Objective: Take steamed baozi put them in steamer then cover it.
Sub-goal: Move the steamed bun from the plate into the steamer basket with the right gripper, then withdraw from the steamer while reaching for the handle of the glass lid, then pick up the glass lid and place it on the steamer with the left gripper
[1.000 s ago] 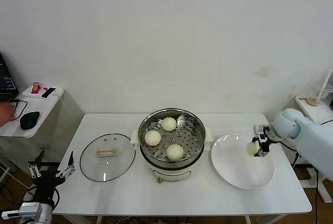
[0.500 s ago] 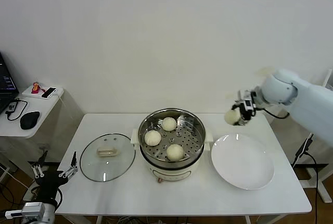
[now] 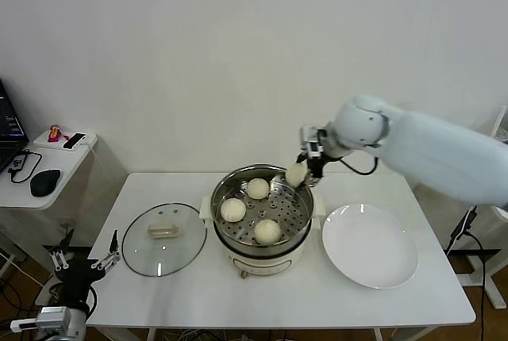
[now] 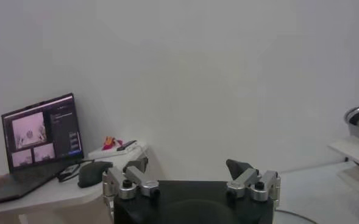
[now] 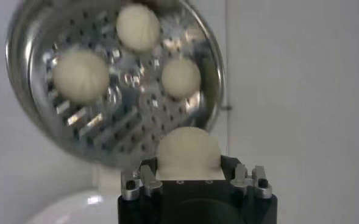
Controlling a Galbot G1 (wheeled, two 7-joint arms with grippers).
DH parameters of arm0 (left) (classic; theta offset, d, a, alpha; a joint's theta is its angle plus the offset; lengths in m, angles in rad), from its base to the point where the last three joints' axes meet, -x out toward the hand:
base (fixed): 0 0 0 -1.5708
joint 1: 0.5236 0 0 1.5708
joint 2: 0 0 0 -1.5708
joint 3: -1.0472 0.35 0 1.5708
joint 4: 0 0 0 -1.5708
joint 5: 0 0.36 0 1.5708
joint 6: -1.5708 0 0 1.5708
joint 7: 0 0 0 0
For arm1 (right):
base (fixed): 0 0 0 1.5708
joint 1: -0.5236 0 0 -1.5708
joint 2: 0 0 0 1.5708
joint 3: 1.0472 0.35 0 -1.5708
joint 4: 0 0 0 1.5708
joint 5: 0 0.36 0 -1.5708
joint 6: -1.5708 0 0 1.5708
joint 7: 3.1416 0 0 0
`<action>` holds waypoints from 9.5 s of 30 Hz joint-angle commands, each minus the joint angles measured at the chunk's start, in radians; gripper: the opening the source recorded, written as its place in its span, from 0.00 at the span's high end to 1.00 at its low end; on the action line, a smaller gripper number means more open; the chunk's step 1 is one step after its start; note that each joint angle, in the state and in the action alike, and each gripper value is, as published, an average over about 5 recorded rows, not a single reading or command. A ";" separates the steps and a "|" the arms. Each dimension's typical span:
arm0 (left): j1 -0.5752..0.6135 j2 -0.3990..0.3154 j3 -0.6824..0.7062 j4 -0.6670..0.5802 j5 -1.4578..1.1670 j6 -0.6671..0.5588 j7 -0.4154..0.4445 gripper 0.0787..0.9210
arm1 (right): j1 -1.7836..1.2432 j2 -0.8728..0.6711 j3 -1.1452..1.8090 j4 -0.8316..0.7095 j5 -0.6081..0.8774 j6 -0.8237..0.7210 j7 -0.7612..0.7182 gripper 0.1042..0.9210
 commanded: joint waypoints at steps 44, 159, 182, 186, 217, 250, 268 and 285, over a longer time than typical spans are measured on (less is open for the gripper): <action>-0.011 -0.002 0.009 0.007 0.001 -0.002 0.000 0.12 | -0.033 -0.032 0.049 0.111 0.021 -0.097 0.058 0.12; -0.684 0.089 0.400 0.907 1.398 -0.141 -0.056 0.27 | -2.189 0.637 2.063 0.453 -0.332 0.795 0.768 0.12; -0.537 0.066 0.320 0.702 1.373 -0.143 -0.149 0.93 | -2.189 0.621 2.042 0.466 -0.335 0.786 0.760 0.12; -0.471 0.070 0.269 0.578 1.374 -0.126 -0.137 0.93 | -2.184 0.607 2.025 0.468 -0.335 0.783 0.758 0.12; -0.491 0.321 0.481 0.078 1.183 0.209 0.242 0.93 | -2.184 0.622 1.949 0.455 -0.419 0.791 0.742 0.12; -0.793 -0.154 0.878 0.250 1.582 0.387 0.474 0.93 | -2.111 0.652 1.874 0.324 -0.522 0.798 0.742 0.12; -0.777 -0.215 0.880 0.348 1.659 0.360 0.451 0.93 | -2.116 0.655 1.856 0.316 -0.538 0.807 0.743 0.12; -0.754 -0.230 0.849 0.382 1.669 0.338 0.422 0.93 | -2.116 0.649 1.844 0.315 -0.539 0.808 0.742 0.12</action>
